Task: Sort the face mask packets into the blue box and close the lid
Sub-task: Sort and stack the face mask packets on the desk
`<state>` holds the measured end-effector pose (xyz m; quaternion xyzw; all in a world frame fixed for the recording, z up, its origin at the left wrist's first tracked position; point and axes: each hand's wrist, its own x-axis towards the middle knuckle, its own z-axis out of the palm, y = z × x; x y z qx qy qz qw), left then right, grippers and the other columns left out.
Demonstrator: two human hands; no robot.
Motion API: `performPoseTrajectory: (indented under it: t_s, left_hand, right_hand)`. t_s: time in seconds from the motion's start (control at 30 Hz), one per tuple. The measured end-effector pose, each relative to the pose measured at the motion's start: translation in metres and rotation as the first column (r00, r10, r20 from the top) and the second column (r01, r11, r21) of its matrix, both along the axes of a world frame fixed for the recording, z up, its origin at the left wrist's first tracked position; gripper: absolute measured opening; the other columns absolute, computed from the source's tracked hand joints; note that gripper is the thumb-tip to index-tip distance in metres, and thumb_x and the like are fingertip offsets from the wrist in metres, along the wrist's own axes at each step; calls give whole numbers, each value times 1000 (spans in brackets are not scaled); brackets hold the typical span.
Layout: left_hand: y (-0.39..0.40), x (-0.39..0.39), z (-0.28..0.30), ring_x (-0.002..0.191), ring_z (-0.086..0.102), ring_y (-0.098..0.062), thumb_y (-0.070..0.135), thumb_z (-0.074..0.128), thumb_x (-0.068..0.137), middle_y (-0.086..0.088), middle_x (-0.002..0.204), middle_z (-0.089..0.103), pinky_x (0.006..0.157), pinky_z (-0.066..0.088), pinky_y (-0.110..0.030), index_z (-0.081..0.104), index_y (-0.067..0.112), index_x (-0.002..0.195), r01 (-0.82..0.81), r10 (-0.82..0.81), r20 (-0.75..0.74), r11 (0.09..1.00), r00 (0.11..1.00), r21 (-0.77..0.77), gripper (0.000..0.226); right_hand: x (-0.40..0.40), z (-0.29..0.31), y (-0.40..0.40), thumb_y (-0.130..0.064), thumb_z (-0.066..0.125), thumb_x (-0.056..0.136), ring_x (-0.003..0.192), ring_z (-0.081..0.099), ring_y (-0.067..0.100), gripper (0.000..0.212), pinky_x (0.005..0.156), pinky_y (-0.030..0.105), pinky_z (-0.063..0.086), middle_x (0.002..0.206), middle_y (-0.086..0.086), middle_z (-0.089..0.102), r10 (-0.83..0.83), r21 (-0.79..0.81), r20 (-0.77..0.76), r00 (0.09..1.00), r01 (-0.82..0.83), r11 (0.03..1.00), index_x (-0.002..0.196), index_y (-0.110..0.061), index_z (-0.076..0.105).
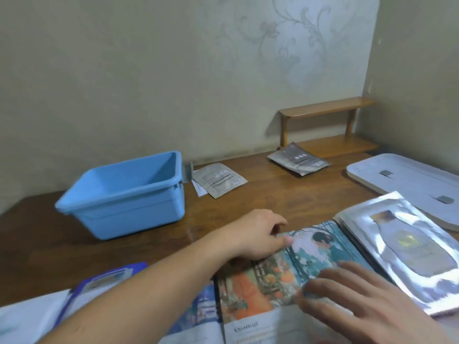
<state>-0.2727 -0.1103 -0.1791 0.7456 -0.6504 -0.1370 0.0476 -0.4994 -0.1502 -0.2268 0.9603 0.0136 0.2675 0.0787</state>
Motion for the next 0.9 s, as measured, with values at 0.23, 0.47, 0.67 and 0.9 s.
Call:
performPoseTrajectory:
  t_s: [0.23, 0.47, 0.67, 0.9]
  left_hand:
    - [33, 50, 8, 127, 47, -12, 47, 48, 99, 7, 145, 46, 110, 38, -35, 48, 24, 142, -76, 72, -104, 997, 992, -32, 49]
    - [64, 88, 9, 120, 50, -13, 47, 47, 99, 9, 132, 53, 101, 39, -26, 57, 24, 132, -216, 211, -104, 976, 972, -36, 41]
    - [91, 100, 2, 128, 39, 3, 54, 50, 95, 24, 144, 41, 110, 33, -22, 49, 32, 140, -210, 195, -185, 975, 963, -68, 50]
    - [96, 105, -6, 126, 43, 1, 46, 50, 98, 15, 142, 47, 106, 29, -15, 52, 26, 139, -250, 235, -191, 966, 953, -60, 46]
  right_hand:
    - [63, 45, -10, -59, 50, 90, 80, 64, 3, 25, 65, 22, 54, 90, -24, 65, 81, 169, -86, 993, -66, 983, 93, -42, 68]
    - [252, 59, -72, -26, 59, 91, 113, 56, 22, 33, 87, 38, 53, 126, -2, 58, -283, -14, -474, 834, 314, 949, 124, -23, 58]
    - [306, 45, -81, -6, 48, 97, 100, 64, 32, 23, 72, 38, 52, 112, 12, 66, -318, -451, -520, 793, 61, 891, 113, -8, 64]
    - [297, 47, -72, -8, 50, 96, 93, 65, 35, 21, 71, 39, 52, 106, 16, 68, -282, -465, -554, 783, -11, 885, 110, -3, 65]
